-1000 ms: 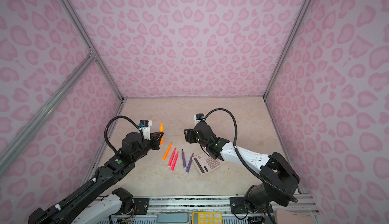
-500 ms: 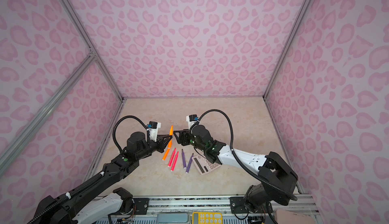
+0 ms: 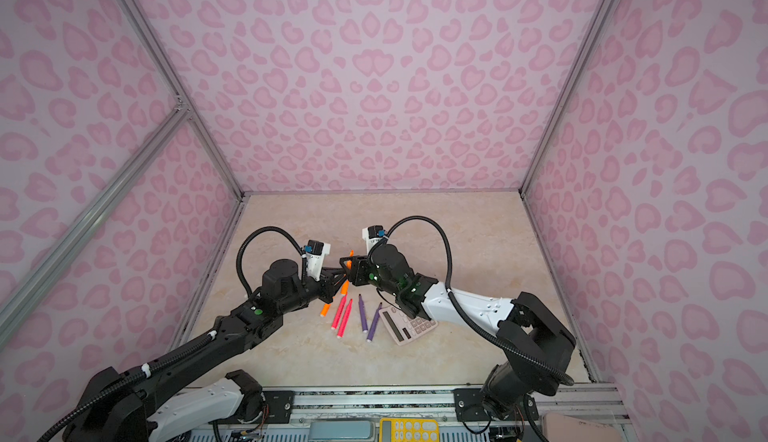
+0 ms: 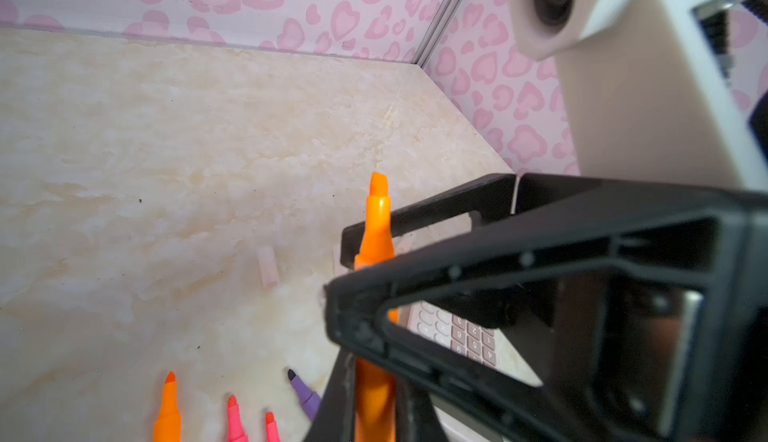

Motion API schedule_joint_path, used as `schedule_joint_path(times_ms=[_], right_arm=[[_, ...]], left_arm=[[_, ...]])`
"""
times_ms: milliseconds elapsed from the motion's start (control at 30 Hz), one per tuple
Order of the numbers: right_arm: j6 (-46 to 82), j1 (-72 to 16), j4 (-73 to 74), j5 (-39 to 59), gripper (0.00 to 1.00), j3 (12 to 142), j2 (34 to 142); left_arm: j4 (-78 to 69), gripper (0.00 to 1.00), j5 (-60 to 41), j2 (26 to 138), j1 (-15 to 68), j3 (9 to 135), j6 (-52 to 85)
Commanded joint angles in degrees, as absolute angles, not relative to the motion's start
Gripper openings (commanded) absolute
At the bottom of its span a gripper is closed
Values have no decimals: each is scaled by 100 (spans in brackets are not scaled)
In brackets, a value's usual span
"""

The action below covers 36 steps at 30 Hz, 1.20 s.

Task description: Insert the pens into the pen caps

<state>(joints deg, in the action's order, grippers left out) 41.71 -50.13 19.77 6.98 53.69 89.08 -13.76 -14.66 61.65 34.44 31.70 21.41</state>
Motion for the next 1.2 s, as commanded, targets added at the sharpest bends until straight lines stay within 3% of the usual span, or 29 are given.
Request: schedule_joint_path(times_ms=[0,167,300,433,533,633,700,833,933,1033,1167], right_arm=[[4326,-5018,1917,611,42,5435,8973],[4361,-5014,1960,532,28,5355,8884],[4366,-5010,1884,531,10,5366,8857],[4394,-5013,1881,570,0,5357,8850],[4411,-5012,1881,565,0,5345,8837],[4471,-5018,1941,591,0,5304,8825],[4494,-5015,1992,625,0,5291,8831],[4500,-5021,1978,614,0,5305,8851],[4522,-5021,2000,606,0,5290,8848],[4526,-5021,2013,606,0,5274,8831],[4535,-5029,2030,619,0,5271,8833]], left_arm=[[-1749,4,-1401,6196,3543,3211,2059],[-1766,4,-1328,6346,3603,3249,2047],[-1792,4,-1233,6446,3617,3283,2118],[-1792,4,-1148,6452,3621,3313,2145],[-1760,6,-1106,6443,3623,3355,2153],[-1775,22,-1025,6434,3615,3364,2165],[-1784,27,-1002,6449,3619,3379,2162],[-1818,30,-1075,6510,3628,3435,2171],[-1801,24,-1042,6548,3625,3451,2158],[-1808,31,-1011,6574,3624,3450,2162],[-1857,33,-1047,6634,3629,3466,2171]])
